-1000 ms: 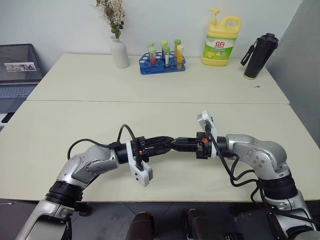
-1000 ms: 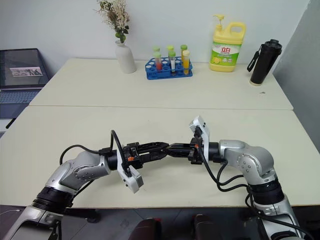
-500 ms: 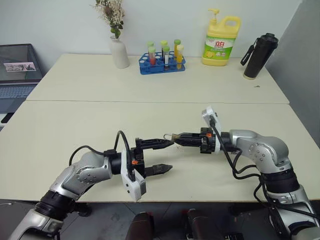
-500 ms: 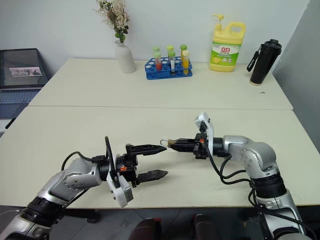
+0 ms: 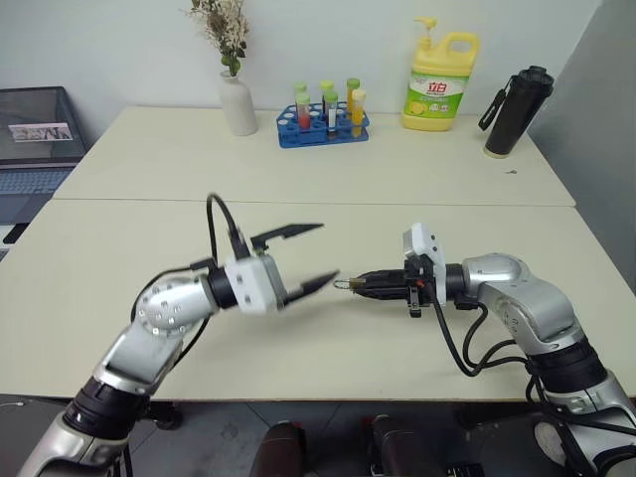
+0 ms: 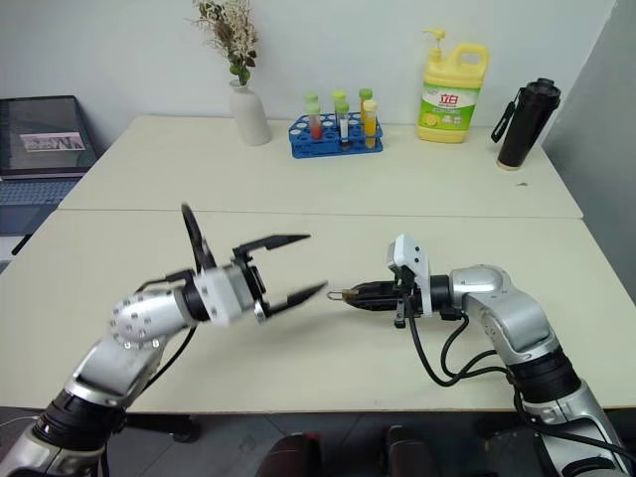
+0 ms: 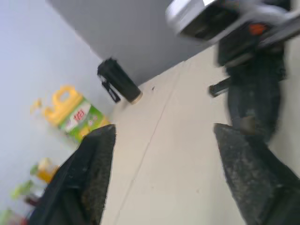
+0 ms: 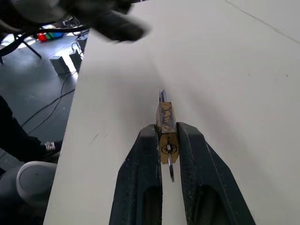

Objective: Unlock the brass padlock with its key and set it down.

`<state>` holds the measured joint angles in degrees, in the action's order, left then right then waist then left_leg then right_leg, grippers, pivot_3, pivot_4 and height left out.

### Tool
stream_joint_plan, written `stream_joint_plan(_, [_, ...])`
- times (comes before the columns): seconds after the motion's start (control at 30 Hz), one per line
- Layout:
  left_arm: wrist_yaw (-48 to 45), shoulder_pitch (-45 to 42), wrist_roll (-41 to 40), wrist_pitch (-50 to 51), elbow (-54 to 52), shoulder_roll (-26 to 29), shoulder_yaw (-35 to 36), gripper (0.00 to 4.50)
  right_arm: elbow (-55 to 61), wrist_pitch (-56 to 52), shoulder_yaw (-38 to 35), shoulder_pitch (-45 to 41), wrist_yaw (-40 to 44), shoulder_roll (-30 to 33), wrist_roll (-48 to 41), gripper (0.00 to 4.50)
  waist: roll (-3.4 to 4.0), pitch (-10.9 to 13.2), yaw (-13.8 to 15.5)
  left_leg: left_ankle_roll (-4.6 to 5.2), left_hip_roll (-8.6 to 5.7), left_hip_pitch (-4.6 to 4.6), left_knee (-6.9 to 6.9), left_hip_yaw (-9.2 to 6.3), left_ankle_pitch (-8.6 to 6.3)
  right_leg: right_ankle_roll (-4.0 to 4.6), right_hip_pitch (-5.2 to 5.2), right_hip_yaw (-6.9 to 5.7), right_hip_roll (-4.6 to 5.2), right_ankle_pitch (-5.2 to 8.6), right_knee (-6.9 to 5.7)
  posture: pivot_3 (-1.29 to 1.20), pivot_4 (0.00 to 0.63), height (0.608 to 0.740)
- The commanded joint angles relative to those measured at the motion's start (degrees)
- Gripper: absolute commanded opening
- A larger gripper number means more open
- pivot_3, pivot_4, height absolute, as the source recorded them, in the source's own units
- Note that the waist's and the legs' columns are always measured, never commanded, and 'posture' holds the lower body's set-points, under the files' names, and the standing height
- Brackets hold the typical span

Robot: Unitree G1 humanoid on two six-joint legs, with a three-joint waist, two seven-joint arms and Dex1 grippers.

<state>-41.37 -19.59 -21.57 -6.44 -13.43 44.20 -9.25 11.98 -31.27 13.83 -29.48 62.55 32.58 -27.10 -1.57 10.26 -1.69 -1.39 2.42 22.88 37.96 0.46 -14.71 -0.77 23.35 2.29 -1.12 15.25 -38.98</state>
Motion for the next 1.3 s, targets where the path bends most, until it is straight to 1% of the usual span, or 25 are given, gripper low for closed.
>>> stream_joint_plan(0.03, [-6.4,-0.5,-4.6,6.7,-0.6,1.0,0.8,2.12,2.4,1.6,-1.2,-0.1,0.9,0.3,-0.3,0.15,0.01,0.0,-0.1,0.0,0.0,0.0,0.0,0.01,0.0,0.0,0.0,0.01,-0.03,0.0,0.0,0.0,0.15,0.74])
stream_joint_plan(0.1, [-11.1,0.2,-6.9,10.8,0.2,0.9,-0.2,1.44,2.7,1.4,-1.7,-0.3,0.7,0.2,-0.9,0.15,0.02,0.0,-0.1,0.0,0.01,0.0,-0.01,0.03,0.0,0.01,0.02,0.03,-0.05,0.0,0.01,0.0,0.15,0.74])
stream_joint_plan(0.23, [-15.6,0.9,-7.5,14.1,-0.4,-0.2,-0.1,0.18,3.3,0.3,-2.4,-0.4,0.3,0.0,-1.9,0.15,0.02,0.0,-0.1,-0.01,0.01,0.01,0.0,0.01,0.0,0.03,0.02,0.06,-0.05,0.01,0.01,0.0,0.15,0.74])
stream_joint_plan(0.27, [-16.6,1.0,-7.5,14.8,-0.6,-0.4,0.0,0.0,3.6,-0.1,-2.6,-0.4,0.2,0.1,-2.2,0.15,0.02,0.0,0.0,-0.01,0.01,0.01,0.0,0.01,0.0,0.03,0.02,0.06,-0.05,0.01,0.0,0.0,0.15,0.74])
stream_joint_plan(0.47, [-17.4,0.3,-5.5,15.2,1.4,-3.0,1.2,0.0,4.3,-1.6,-3.3,-0.6,-0.1,0.0,-3.4,0.15,0.02,0.0,0.0,-0.01,0.01,0.01,0.0,0.01,0.0,0.04,0.02,0.08,-0.05,0.01,0.0,0.0,0.15,0.74])
stream_joint_plan(0.63, [-17.1,-0.6,-4.1,15.6,2.2,-5.8,0.7,0.0,4.7,-2.7,-3.3,-0.9,-0.1,0.0,-4.1,0.15,0.01,0.0,0.0,-0.01,0.0,0.02,0.0,0.01,0.0,0.04,0.02,0.08,-0.05,0.01,0.0,0.0,0.15,0.74])
stream_joint_plan(0.8, [-17.4,-0.7,-2.7,15.6,2.8,-7.3,0.7,0.0,4.8,-3.2,-3.2,-1.1,-0.2,0.0,-4.5,0.15,0.02,0.0,0.0,-0.01,0.0,0.01,0.0,0.01,0.0,0.04,0.02,0.09,-0.05,0.01,0.0,0.0,0.15,0.74])
stream_joint_plan(1.3, [-18.4,0.9,-4.6,21.1,-3.7,-7.1,1.7,0.0,2.9,-4.5,-3.7,-1.5,-1.1,-0.6,-4.7,0.15,0.02,0.0,0.0,-0.01,0.0,0.02,0.0,0.0,0.0,0.04,0.02,0.09,-0.04,0.01,0.0,0.0,0.15,0.74])
